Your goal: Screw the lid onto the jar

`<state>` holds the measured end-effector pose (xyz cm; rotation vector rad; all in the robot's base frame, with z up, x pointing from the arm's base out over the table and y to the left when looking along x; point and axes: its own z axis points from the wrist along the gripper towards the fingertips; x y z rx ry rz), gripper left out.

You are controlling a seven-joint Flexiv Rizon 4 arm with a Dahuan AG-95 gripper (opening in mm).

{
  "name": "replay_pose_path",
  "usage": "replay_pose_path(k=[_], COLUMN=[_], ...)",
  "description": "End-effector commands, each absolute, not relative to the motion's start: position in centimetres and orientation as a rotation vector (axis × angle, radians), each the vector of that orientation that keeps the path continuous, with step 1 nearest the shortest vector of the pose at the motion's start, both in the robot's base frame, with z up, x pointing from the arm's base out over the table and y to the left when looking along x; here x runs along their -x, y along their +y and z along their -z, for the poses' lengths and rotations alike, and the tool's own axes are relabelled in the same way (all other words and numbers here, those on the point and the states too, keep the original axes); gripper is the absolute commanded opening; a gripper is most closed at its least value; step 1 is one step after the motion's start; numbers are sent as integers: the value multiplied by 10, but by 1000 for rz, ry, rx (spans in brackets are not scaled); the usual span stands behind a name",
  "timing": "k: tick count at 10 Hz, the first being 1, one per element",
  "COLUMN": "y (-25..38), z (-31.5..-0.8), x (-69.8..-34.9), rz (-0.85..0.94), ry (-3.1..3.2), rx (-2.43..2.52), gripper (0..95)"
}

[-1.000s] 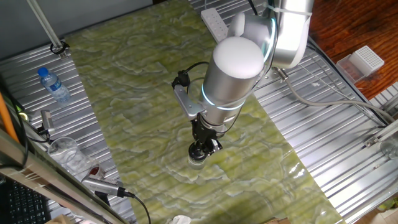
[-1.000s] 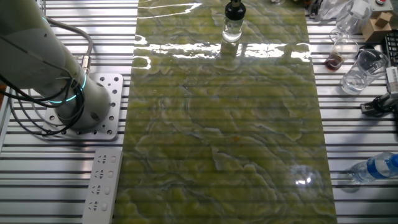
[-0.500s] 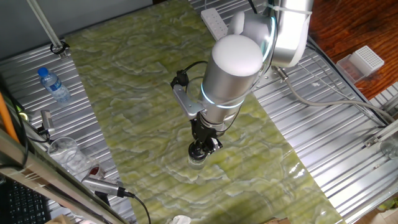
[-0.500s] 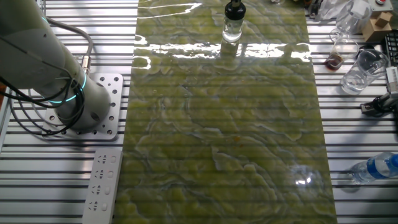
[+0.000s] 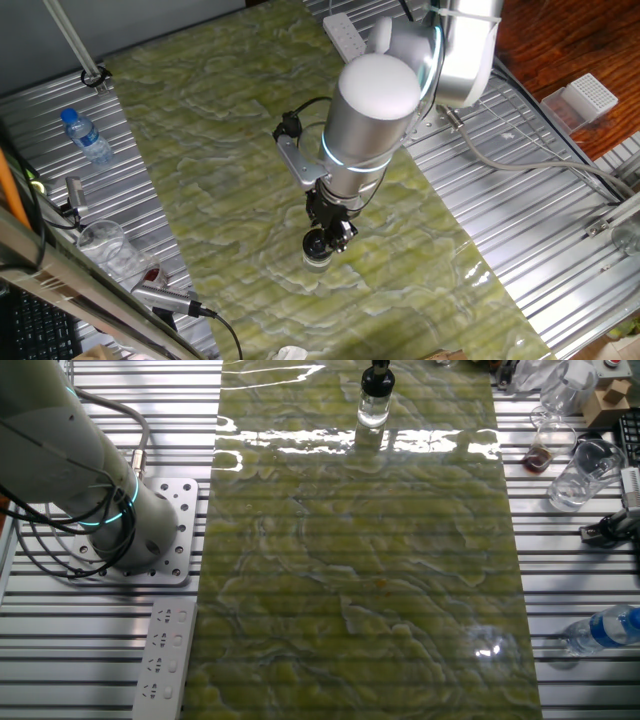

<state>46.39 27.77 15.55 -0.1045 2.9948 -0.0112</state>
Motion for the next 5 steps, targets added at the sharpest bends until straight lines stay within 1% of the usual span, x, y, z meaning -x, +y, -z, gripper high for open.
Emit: replay_pose_path(k=[1, 3, 5], y=[273, 268, 268], z=[-160, -168, -168], x=[-463, -463, -464], rz=[-3, -8, -14], ry=[2993, 3060, 3084], rx=[99, 114, 118], gripper=[570, 570, 570])
